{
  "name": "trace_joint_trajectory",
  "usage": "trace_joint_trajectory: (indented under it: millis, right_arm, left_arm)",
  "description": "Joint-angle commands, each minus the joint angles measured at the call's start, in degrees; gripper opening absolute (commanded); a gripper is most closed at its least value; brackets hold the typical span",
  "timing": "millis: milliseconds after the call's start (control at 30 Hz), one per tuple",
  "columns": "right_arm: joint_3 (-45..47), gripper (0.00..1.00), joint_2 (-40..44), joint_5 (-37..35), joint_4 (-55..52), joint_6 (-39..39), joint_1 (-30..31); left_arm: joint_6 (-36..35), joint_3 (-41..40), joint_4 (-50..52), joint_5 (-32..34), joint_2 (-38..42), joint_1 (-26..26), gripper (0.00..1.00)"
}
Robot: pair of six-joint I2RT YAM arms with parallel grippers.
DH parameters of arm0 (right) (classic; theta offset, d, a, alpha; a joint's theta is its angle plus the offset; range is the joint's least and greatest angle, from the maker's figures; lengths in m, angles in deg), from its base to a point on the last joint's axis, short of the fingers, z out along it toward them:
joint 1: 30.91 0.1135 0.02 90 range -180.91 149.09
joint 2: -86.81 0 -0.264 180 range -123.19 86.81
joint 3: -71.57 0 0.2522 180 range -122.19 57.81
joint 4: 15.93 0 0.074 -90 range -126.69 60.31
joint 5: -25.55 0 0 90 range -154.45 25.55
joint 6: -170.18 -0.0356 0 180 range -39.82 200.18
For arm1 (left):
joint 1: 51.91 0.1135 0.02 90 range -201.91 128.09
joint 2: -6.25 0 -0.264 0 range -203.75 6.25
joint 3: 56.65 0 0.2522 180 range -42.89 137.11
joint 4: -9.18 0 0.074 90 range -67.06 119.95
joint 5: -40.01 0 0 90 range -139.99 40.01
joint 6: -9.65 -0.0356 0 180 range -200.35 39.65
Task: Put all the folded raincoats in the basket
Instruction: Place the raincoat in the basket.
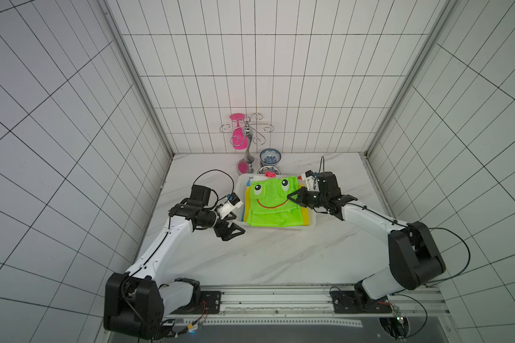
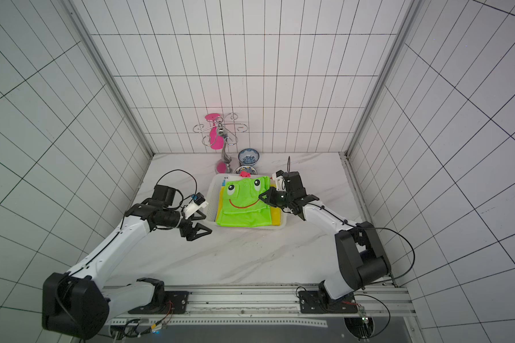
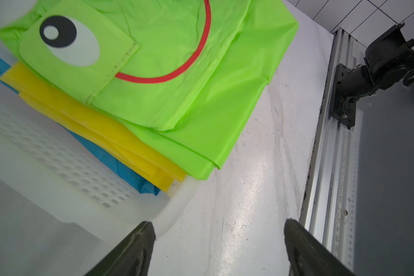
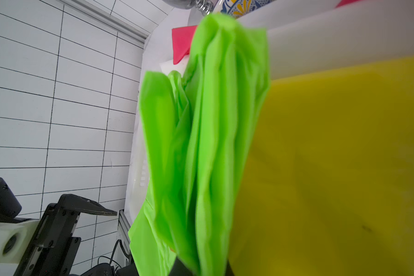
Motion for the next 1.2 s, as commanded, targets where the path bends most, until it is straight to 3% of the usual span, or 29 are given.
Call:
trace_joint_trajectory:
  millis: [0, 133, 333, 433, 533, 667, 833, 900, 1000, 1167]
  right_arm:
    - [0.16, 0.00, -1.49, 1.31, 5.33, 1.53, -0.88]
    - [2.14, 0.00, -1.83, -1.23, 6.42, 0.34, -2.40]
    - [3.51, 0.14, -1.67, -2.38, 4.60, 1.28, -3.05]
    - [2.69, 0.41, -1.46, -2.89, 2.13, 1.32, -3.12]
    - [0.46, 0.46, 0.63, -4.63, -5.38, 2.75, -3.14]
    - [-3.38, 0.55, 6.53, -9.16, -20.05, 5.68, -3.14]
    - [-4.90, 0.60, 15.57, -15.98, -33.23, 9.69, -3.07]
    - [-4.07, 0.58, 18.27, -12.39, -34.14, 11.50, -2.98]
    - [-2.48, 0.54, 18.14, -0.35, -28.46, 8.80, -1.96]
    - [-1.44, 0.41, 12.42, 13.03, -13.01, 0.94, -0.24]
  left_arm:
    - [3.35, 3.80, -4.46, 0.51, -1.62, -0.42, 0.88]
    - [5.98, 5.87, -7.32, 0.61, -3.46, -1.39, 0.88]
    - [9.67, 7.30, -13.92, 2.53, -7.57, -5.06, 0.88]
    - [10.41, 8.66, -15.68, 5.14, -10.97, -7.08, 0.87]
    - [11.40, 10.14, -16.33, 7.04, -13.96, -8.19, 0.85]
    - [17.90, 10.74, -19.65, 12.93, -16.56, -9.10, 0.84]
    - [16.04, 10.42, -19.36, 12.93, -17.10, -10.36, 0.81]
    - [13.37, 9.75, -19.30, 17.89, -17.05, -12.38, 0.78]
    - [11.63, 9.48, -18.68, 24.85, -17.86, -14.97, 0.77]
    - [13.04, 9.50, -18.99, 25.33, -20.05, -15.16, 0.75]
